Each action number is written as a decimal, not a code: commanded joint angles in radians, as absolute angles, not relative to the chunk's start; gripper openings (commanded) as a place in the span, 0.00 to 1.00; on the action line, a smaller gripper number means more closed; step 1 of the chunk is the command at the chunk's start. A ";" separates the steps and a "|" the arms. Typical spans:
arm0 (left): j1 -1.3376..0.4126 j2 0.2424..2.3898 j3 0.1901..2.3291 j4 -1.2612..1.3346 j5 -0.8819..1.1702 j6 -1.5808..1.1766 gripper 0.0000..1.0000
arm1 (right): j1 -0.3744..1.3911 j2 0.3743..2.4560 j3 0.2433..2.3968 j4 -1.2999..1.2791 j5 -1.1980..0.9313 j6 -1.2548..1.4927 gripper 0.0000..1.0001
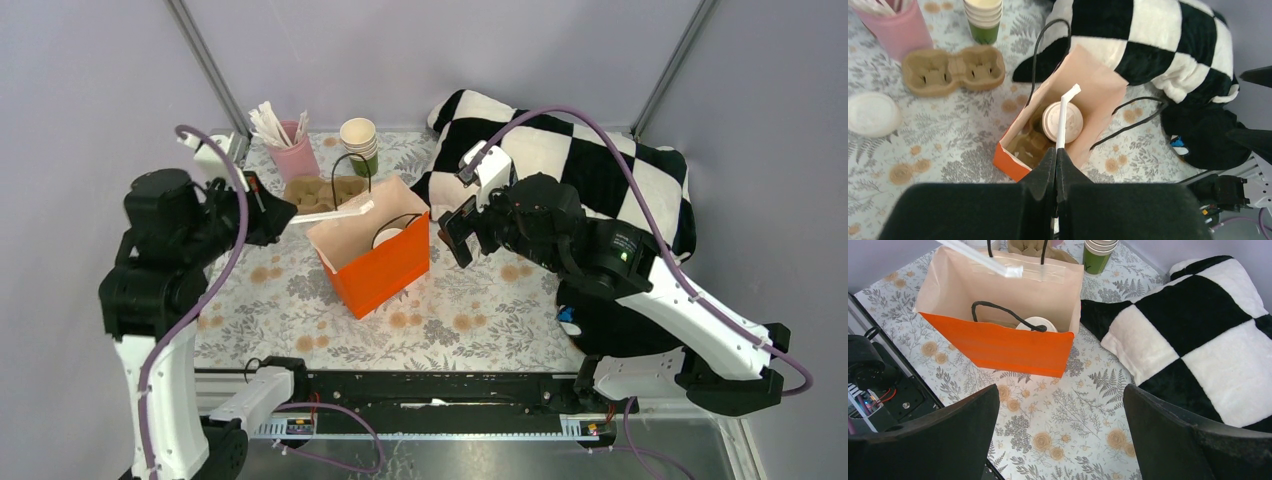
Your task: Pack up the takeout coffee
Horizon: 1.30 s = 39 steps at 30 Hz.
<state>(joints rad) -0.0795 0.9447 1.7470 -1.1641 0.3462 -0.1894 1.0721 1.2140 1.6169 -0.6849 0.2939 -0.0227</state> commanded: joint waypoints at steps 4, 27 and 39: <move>-0.084 1.021 1.658 -1.177 0.314 -0.231 0.00 | 1.068 1.163 1.588 -0.633 0.328 -0.019 1.00; -0.084 1.090 1.919 -0.876 0.339 -0.281 0.95 | 1.068 1.155 1.809 -0.676 0.729 -0.007 1.00; -0.084 0.935 1.824 -0.569 0.214 -0.242 0.99 | 1.068 1.224 2.003 -0.713 0.837 -0.016 1.00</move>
<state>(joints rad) -0.0818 0.9195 1.8069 -0.6880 0.2619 -0.2771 1.0706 1.2018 1.9892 -0.6876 0.8040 -0.0288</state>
